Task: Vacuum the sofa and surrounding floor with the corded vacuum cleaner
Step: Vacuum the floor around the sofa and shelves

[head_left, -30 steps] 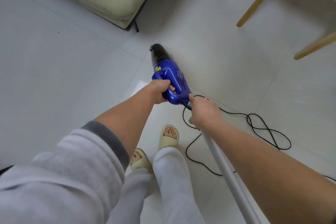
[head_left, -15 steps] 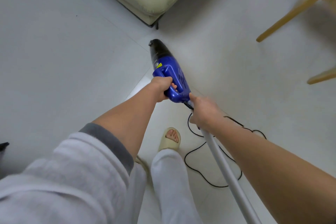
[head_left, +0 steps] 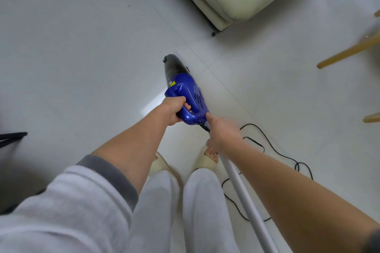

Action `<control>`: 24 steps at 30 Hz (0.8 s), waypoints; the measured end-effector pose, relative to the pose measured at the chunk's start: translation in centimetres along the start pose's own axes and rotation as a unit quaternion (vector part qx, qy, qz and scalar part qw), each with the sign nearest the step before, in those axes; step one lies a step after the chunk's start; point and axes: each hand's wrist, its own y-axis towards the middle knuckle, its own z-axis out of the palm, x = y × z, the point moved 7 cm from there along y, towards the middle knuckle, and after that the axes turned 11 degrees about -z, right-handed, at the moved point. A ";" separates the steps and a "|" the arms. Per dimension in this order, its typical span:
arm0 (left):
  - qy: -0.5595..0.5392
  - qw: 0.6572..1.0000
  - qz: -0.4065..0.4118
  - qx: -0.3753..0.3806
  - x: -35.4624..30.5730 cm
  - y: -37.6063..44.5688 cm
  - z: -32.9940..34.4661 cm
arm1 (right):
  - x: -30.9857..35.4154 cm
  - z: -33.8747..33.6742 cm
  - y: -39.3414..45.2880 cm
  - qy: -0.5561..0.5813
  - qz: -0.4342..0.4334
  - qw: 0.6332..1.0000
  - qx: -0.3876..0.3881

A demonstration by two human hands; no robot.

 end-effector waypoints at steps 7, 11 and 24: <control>-0.078 0.997 -0.009 0.011 0.6 -0.4 -7.8 | 7.0 -0.5 1.9 -0.033 -0.025 0.999 0.021; -0.107 0.994 -0.012 0.009 1.0 -0.7 -12.6 | 11.5 0.1 2.8 -0.047 -0.034 0.998 0.033; -0.222 0.975 -0.027 -0.007 5.3 -1.9 -22.8 | 21.4 1.8 3.5 -0.123 -0.095 0.985 0.077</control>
